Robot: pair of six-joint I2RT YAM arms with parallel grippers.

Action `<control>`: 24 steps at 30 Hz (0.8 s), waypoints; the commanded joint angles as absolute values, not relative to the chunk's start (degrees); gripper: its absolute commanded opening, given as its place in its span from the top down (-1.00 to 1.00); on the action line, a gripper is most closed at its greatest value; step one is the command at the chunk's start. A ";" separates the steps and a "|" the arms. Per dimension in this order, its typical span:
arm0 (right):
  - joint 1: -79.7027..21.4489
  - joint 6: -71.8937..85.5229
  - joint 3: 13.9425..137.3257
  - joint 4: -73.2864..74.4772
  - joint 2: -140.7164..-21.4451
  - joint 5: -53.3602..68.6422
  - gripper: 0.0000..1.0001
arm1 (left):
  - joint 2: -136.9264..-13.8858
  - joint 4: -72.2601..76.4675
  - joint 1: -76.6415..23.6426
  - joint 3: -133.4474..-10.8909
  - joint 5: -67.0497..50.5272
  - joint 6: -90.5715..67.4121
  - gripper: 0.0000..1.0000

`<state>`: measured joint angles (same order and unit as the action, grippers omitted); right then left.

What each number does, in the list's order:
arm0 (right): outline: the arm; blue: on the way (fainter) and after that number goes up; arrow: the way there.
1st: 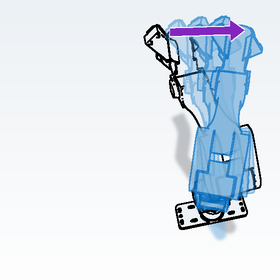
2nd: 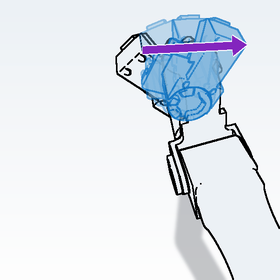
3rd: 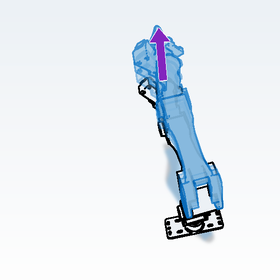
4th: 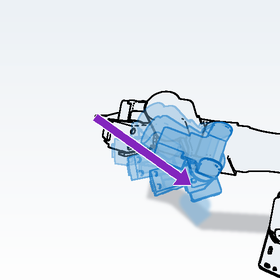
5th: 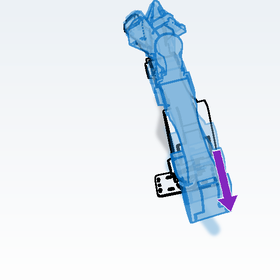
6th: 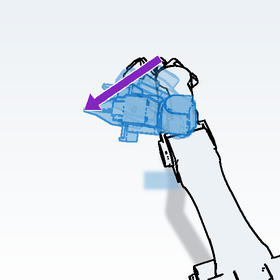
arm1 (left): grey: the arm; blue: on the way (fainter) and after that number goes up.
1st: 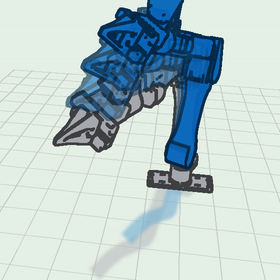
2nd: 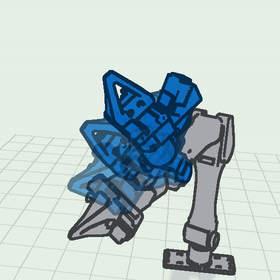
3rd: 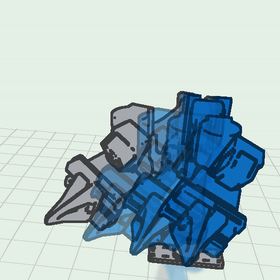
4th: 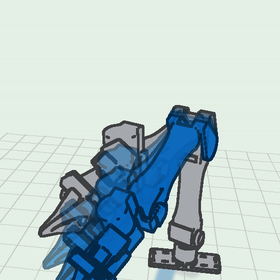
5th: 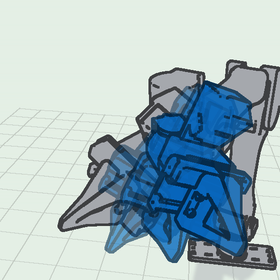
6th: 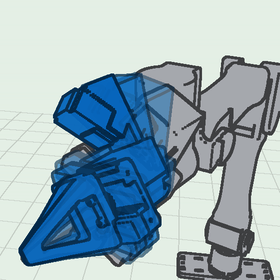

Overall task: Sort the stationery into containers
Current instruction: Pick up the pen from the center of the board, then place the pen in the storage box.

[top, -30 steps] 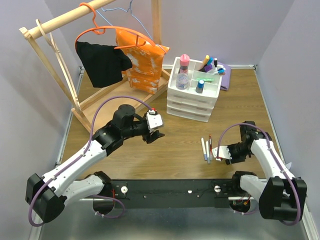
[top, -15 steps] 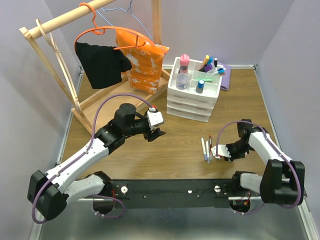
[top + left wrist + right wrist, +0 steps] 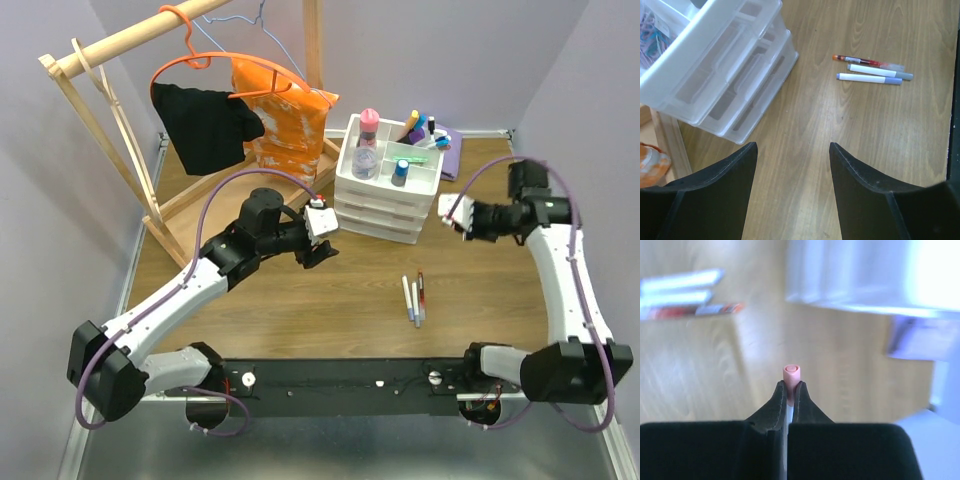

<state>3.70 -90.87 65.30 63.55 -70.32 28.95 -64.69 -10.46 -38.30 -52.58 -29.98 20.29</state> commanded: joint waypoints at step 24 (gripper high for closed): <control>3.34 20.30 79.98 -23.54 -82.43 35.07 0.99 | -76.11 -7.73 -38.06 -62.93 -28.04 20.92 -0.36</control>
<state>3.57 12.73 80.93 -9.15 -79.92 42.46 -75.37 -7.86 -38.30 -61.49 -28.97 21.37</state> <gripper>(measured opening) 0.056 0.680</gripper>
